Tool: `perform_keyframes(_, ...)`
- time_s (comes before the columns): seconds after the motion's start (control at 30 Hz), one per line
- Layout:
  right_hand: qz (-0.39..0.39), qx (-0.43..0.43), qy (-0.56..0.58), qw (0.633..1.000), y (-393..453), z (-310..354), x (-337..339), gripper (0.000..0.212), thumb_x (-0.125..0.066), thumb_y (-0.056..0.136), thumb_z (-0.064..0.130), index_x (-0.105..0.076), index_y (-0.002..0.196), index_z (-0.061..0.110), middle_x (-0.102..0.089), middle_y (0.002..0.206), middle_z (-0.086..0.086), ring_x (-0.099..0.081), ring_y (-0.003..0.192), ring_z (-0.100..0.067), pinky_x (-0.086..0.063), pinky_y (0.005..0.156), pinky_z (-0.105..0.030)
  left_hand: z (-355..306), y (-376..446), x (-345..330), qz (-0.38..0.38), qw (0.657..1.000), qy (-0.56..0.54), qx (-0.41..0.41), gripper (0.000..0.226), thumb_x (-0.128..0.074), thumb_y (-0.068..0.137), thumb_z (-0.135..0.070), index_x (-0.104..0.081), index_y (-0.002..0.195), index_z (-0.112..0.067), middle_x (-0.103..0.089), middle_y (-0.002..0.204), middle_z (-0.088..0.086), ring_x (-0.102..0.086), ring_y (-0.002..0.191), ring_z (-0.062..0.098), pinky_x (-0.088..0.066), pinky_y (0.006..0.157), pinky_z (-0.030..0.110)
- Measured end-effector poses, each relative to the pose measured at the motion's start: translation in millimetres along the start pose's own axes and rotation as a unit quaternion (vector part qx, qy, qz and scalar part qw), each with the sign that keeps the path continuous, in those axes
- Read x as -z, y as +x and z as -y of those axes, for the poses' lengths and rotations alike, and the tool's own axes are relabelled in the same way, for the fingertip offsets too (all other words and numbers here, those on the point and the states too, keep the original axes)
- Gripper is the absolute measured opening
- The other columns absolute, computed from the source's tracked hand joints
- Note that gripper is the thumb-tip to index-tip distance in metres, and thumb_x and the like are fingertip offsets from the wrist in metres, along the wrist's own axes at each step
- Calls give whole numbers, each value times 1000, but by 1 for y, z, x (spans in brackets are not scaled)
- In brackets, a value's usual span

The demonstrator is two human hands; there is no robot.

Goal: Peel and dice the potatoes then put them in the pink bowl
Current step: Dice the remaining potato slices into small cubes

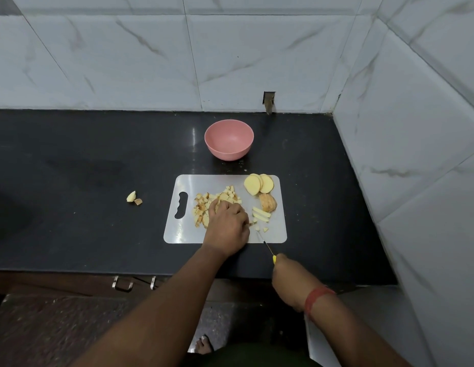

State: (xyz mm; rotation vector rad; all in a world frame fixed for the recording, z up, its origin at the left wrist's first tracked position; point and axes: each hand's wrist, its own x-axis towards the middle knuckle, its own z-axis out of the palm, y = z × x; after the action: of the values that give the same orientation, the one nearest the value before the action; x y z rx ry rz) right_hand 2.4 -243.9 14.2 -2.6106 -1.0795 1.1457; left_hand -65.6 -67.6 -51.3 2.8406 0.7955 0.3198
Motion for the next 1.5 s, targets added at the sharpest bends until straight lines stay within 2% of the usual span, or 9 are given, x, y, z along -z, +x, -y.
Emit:
perform_keyframes(0.1,-39,14,14,999,-1,-1,13,27,-34,101,14,-46,122,1,-49,97,-9,-47,85,-22,-40,75,-31,-2,-1,0,-15,1000,-4,7,13,-55,87,-27,-63,93,-19,-58,99,-3,-50,101,25,-26,113,52)
perform_keyframes(0.2,-93,6,78,993,1,-1,23,22,-34,102,20,-49,109,6,-56,91,-8,-53,77,-22,-42,64,-29,-9,-1,-2,-38,999,7,-12,19,-53,85,-18,-62,102,-18,-59,103,2,-52,101,28,-30,111,54)
perform_keyframes(0.37,-136,-2,159,978,4,-5,28,19,-36,102,25,-48,98,10,-57,86,-8,-52,69,-19,-39,58,-30,-28,4,-1,-31,988,63,-137,26,-49,89,-21,-63,111,-19,-58,105,3,-53,101,28,-30,112,58)
perform_keyframes(0.5,-146,-1,186,972,4,-4,28,19,-37,101,27,-46,94,13,-53,79,-3,-47,63,-15,-37,55,-29,-33,5,-4,-14,966,104,-236,16,-55,88,-20,-67,97,-20,-59,96,1,-53,95,27,-36,107,59)
perform_keyframes(0.67,-153,-1,177,972,5,-6,28,20,-35,102,27,-47,95,13,-50,77,-2,-45,62,-13,-35,53,-28,-19,5,-5,-14,977,131,-170,10,-61,85,-15,-66,94,-16,-58,95,2,-54,92,27,-38,104,57)
perform_keyframes(0.87,-144,7,175,974,7,-6,28,19,-35,103,27,-47,98,14,-53,80,-3,-49,66,-13,-40,57,-28,-1,6,-4,-45,985,143,-88,8,-61,86,-13,-64,94,-13,-55,97,5,-52,91,30,-37,101,55)
perform_keyframes(1.0,-147,8,168,975,11,-5,27,20,-35,103,27,-48,100,13,-53,81,-3,-50,67,-14,-42,59,-31,-8,7,-4,-48,982,132,-127,19,-65,85,-18,-64,103,-17,-57,102,6,-52,96,31,-37,101,56)
perform_keyframes(1.17,-143,8,162,976,13,-7,24,20,-34,103,27,-49,103,14,-56,85,-4,-53,71,-16,-48,65,-35,-8,10,-4,-57,985,142,-83,10,-64,83,-17,-66,92,-13,-57,98,6,-52,92,31,-37,99,54)
perform_keyframes(1.5,-95,-29,69,993,22,-6,5,22,-35,102,22,-48,113,8,-62,102,-12,-62,89,-26,-44,68,-30,-19,22,-8,-28,991,94,-93,7,-69,86,-25,-66,88,-18,-63,83,0,-60,83,26,-34,104,55)
